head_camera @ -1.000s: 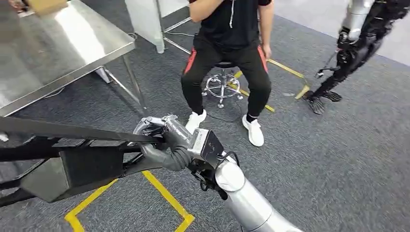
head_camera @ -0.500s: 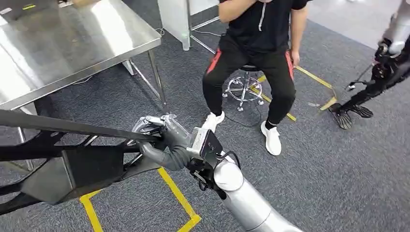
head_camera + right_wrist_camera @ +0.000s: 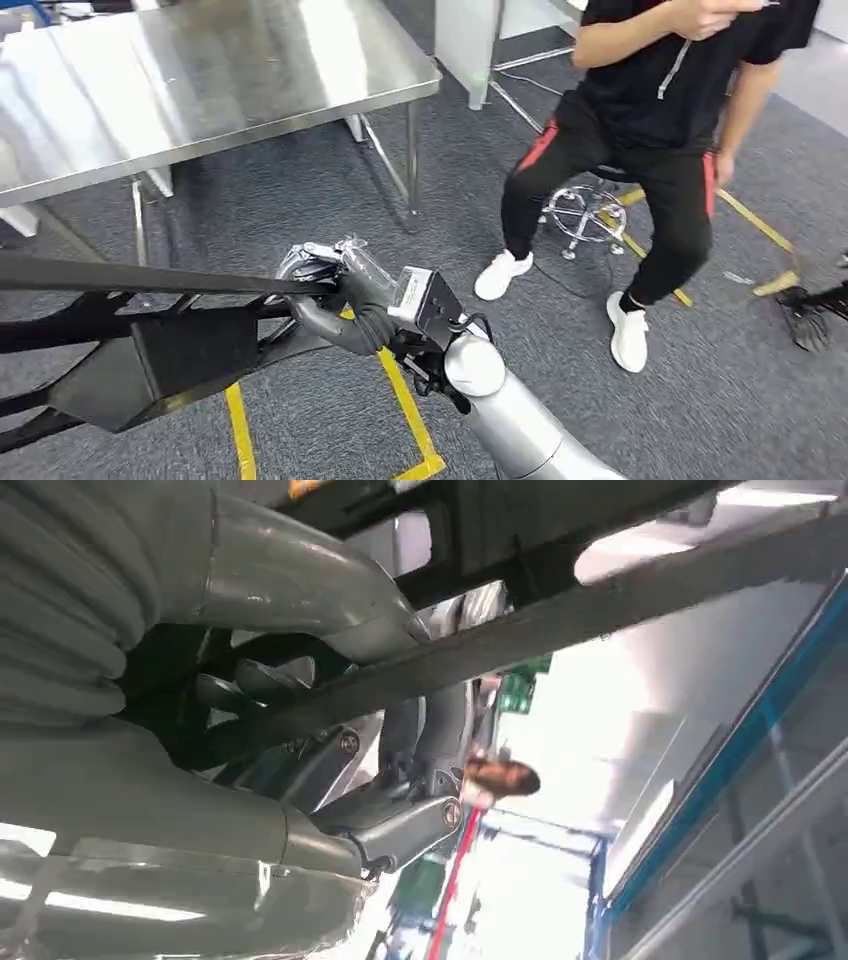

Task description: Take the parts from the cabinet and place them on the table.

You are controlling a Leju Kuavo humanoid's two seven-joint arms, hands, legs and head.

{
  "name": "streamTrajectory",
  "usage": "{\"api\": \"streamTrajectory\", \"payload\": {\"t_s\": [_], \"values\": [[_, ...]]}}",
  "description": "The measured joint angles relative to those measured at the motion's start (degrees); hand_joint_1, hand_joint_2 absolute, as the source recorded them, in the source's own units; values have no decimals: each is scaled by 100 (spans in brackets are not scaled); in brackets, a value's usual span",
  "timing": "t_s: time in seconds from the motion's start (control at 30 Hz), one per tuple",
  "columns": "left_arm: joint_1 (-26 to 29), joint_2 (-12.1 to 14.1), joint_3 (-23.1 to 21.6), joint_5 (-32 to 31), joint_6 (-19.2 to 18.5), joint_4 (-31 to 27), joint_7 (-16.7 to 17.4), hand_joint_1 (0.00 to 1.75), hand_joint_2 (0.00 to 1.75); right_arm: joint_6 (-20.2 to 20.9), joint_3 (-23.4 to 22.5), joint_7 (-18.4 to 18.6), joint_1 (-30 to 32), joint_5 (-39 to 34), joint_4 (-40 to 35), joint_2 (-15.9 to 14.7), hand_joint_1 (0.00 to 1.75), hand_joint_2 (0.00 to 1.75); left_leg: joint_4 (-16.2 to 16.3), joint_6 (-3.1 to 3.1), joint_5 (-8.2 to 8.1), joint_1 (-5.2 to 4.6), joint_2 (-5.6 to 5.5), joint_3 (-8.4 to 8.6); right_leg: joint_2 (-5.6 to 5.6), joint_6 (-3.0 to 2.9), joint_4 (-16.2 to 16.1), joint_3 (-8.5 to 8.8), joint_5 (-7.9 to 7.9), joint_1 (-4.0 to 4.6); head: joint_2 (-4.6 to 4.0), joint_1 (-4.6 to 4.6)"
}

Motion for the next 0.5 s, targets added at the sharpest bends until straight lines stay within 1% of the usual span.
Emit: {"api": "streamTrajectory", "payload": {"t_s": [0.03, 0.07, 0.1, 0.13, 0.17, 0.2, 0.23, 0.27, 0.3, 0.33, 0.37, 0.4, 0.43, 0.47, 0.5], "values": [[13, 0, 4, 0, 2, 0, 0, 0, 175, 11, 2, 0, -2, 0, 0, 0, 175, 175, -18, -31, 12, 17, -17, -23, -56, -52, 29, -14, -2, 18, 0, -5], [28, -4, 9, 0, 2, 0, 0, 0, 175, 13, 2, -2, -2, -2, 0, 9, 175, 175, -38, -67, 20, 33, -62, -27, -83, -98, 35, -19, -4, 42, 0, -4], [48, -7, 28, 2, 4, 2, 0, 0, 175, 17, 2, -2, -8, -2, -2, 33, 175, 175, -57, -110, 30, 49, -113, -29, -137, -129, 25, -10, 5, 52, 0, 0], [57, 2, 39, 2, 9, 0, 0, 0, 175, 20, 2, -2, -22, -2, -2, 63, 175, 175, -21, -132, 7, 55, -85, -42, -201, -182, -15, 15, 30, -54, 0, -4], [64, -15, 39, 9, 9, 2, 0, 0, 175, 22, 2, -2, -32, -2, -2, 87, 175, 175, 105, -164, -66, 8, 311, -89, -253, -221, -17, 42, 18, -34, 0, -13], [50, -20, 39, 11, 9, 0, 0, 0, 175, 22, 2, -9, -37, -7, -4, 96, 175, 175, 405, -191, -249, 13, 549, -236, -329, -266, -17, 64, -10, -30, 0, -26], [33, -20, 41, 11, 11, 0, 0, 0, 175, 22, 2, -9, -32, -7, -2, 96, 175, 175, 869, -218, -475, 40, 660, -468, -412, -293, -17, 86, -30, -10, 0, -26], [24, -22, 42, 11, 11, 0, 0, 0, 175, 22, 2, -7, -29, -5, 7, 90, 175, 175, 1335, -236, -665, 55, 695, -717, -498, -317, -16, 96, -47, 2, 0, -24], [27, -26, 42, 11, 11, 0, 0, 0, 175, 22, 2, -7, -28, -4, 11, 87, 175, 175, 1684, -258, -760, 67, 710, -920, -576, -328, -15, 98, -58, 9, 0, -26], [36, -26, 41, 11, 11, 0, 0, 0, 175, 22, 9, -7, -28, -4, 11, 90, 175, 175, 1780, -272, -723, 83, 717, -1000, -643, -329, -15, 102, -63, 9, 0, -24], [39, -24, 44, 11, 11, 0, -4, 0, 175, 22, 11, -7, -31, -4, 11, 92, 175, 175, 1589, -282, -556, 100, 731, -934, -715, -317, -14, 114, -84, 9, 0, -26], [42, -22, 48, 11, 13, 0, -11, 0, 175, 22, 11, -7, -31, -4, 11, 92, 175, 175, 1123, -278, -287, 109, 772, -697, -786, -301, -14, 142, -102, 5, 0, -26], [40, -17, 48, 9, 15, 0, -15, 0, 175, 22, 11, -7, -33, -7, 11, 94, 175, 175, 574, -264, -34, 110, 876, -397, -852, -274, -14, 180, -136, 3, 0, -26], [35, -13, 48, 4, 15, 0, -20, 0, 175, 22, 9, -9, -37, -7, 9, 105, 175, 175, 80, -235, 117, 93, 1168, -110, -903, -240, -14, 225, -168, 28, 0, -26], [15, -15, 48, -4, 13, 0, -22, 0, 175, 22, 11, -9, -42, -9, 9, 109, 175, 175, 56, -199, 49, 39, 1299, -85, -952, -198, -15, 230, -196, 106, 0, -24]]}}
